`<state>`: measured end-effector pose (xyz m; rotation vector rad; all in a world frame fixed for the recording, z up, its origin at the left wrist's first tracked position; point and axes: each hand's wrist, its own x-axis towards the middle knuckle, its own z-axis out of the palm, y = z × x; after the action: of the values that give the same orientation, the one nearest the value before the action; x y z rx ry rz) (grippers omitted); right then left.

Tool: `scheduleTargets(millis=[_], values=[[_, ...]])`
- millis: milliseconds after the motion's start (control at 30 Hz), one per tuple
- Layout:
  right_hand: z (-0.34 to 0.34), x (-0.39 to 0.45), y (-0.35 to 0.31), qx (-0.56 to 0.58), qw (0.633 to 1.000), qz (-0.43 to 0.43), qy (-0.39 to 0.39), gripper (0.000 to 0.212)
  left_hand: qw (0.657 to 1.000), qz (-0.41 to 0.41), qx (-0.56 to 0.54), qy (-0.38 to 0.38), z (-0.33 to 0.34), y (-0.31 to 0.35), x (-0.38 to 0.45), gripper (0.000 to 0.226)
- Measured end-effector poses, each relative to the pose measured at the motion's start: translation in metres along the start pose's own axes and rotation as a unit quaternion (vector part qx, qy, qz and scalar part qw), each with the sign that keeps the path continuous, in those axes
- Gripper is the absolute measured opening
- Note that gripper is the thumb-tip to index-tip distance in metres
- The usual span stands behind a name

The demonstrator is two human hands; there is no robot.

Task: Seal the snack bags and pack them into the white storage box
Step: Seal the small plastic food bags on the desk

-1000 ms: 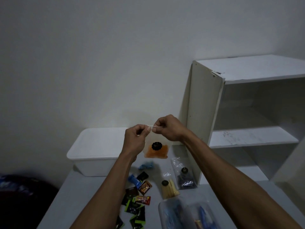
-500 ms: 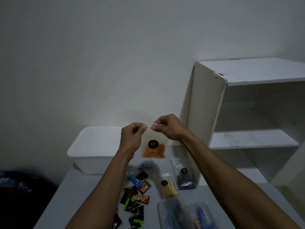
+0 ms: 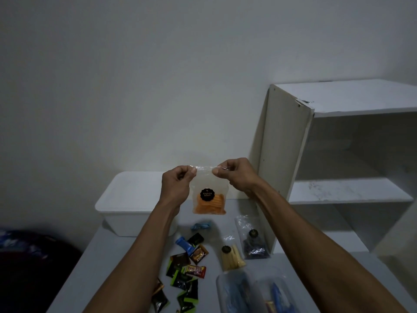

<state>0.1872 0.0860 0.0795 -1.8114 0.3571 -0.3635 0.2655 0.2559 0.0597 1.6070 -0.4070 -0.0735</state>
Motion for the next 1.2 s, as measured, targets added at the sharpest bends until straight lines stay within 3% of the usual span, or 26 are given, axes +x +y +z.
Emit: scheduleTargets(millis=[467,733,900,1067,1200], values=[[-0.002,-0.004,-0.002,0.046,0.998,0.008,0.031,0.020,1.000,-0.013,-0.008,0.013,-0.006,-0.001,0.001,0.011],[-0.007,-0.007,-0.002,0.020,1.000,0.009,0.014,0.012,1.000,-0.023,-0.010,0.010,-0.009,-0.002,0.002,0.010],[-0.008,-0.010,-0.016,-0.023,0.999,0.020,-0.035,0.033,1.000,-0.008,0.006,-0.028,-0.012,-0.003,0.003,0.006],[0.000,-0.004,-0.023,-0.116,0.990,0.013,-0.081,0.019,0.998,0.006,0.016,-0.059,-0.008,-0.007,0.002,0.007],[0.006,-0.001,-0.019,-0.158,0.984,-0.001,-0.081,0.021,0.999,-0.010,0.015,-0.041,-0.005,-0.012,0.001,0.007]])
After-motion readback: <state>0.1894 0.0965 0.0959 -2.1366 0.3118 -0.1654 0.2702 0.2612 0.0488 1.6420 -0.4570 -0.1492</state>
